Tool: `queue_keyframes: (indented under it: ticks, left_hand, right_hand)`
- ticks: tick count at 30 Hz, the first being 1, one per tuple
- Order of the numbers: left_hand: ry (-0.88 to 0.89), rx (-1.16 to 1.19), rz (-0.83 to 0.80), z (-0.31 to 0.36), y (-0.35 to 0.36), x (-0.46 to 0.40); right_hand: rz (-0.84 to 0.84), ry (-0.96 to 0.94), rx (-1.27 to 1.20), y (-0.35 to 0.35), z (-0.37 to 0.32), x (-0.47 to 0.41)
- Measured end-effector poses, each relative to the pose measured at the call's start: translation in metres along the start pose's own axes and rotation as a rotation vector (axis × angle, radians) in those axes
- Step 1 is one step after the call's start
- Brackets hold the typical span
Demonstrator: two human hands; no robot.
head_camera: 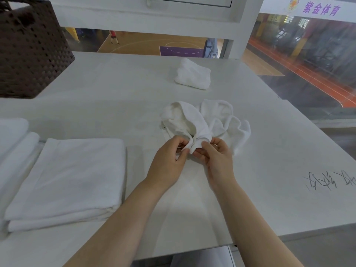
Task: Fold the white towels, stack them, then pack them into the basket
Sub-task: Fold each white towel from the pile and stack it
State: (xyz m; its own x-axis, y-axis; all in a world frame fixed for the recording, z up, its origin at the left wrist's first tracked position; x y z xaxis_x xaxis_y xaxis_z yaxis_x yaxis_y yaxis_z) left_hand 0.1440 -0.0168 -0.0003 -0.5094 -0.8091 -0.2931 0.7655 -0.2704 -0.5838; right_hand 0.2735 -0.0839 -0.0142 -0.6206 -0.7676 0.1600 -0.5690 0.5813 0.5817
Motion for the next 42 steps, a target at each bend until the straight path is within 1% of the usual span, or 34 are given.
queue_keyframes:
  ticks: [3, 6, 12, 22, 27, 33, 35, 36, 38, 39, 40, 42]
  left_hand:
    - [-0.026, -0.021, 0.040, -0.004, -0.003, -0.001]
    - [-0.040, 0.002, 0.047, -0.005, -0.004, 0.000]
    - [0.033, 0.001, 0.017, 0.002, 0.000, 0.003]
    - [0.038, -0.054, 0.002, 0.000, 0.002, 0.001]
    - [0.038, -0.046, -0.013, 0.000, 0.002, 0.000]
    - [0.050, -0.127, -0.019, -0.003, 0.003, -0.001]
    - [0.036, -0.164, -0.016, -0.004, 0.003, -0.001]
    - [0.029, -0.185, -0.026, -0.005, 0.003, -0.002]
    - [0.023, -0.205, -0.047, -0.004, 0.004, -0.002]
    - [0.027, -0.209, -0.051, -0.004, 0.004, -0.001]
    - [0.036, -0.216, -0.051, -0.002, 0.004, -0.001]
    - [0.057, -0.240, -0.047, -0.001, 0.005, 0.000]
  right_hand:
    - [-0.001, 0.011, 0.006, -0.001, 0.002, -0.001]
    - [-0.002, 0.040, -0.001, -0.003, 0.004, -0.003]
    - [0.016, 0.079, -0.083, -0.008, 0.006, -0.006]
    - [-0.030, 0.136, -0.052, -0.005, 0.008, -0.004]
    - [-0.051, 0.139, -0.016, -0.005, 0.011, -0.004]
    - [-0.088, 0.169, 0.013, -0.004, 0.013, -0.004]
    - [-0.026, 0.108, 0.105, -0.005, 0.010, -0.002]
    - [0.051, 0.035, 0.196, -0.009, 0.004, -0.002]
    - [0.223, -0.217, 0.478, -0.013, -0.018, -0.001]
    - [0.237, -0.356, 0.613, -0.006, -0.031, 0.000]
    - [0.189, -0.470, 0.714, 0.006, -0.041, -0.001]
    - [0.004, -0.580, 0.876, 0.039, -0.049, -0.013]
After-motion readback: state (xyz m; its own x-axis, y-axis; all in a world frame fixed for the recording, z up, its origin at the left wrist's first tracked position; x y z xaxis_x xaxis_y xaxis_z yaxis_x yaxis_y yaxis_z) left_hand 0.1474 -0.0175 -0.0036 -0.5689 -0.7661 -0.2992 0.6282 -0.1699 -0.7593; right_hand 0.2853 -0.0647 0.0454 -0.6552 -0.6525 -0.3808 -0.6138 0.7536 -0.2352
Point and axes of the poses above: each hand's wrist, its own x-axis away from the middle knuckle, its own y-axis out of the palm, z = x × y, the point moved 7 cm from there along -x, towards the middle knuckle, and after that the axes turned 10 degrees about -x, right-handed, at the moved point
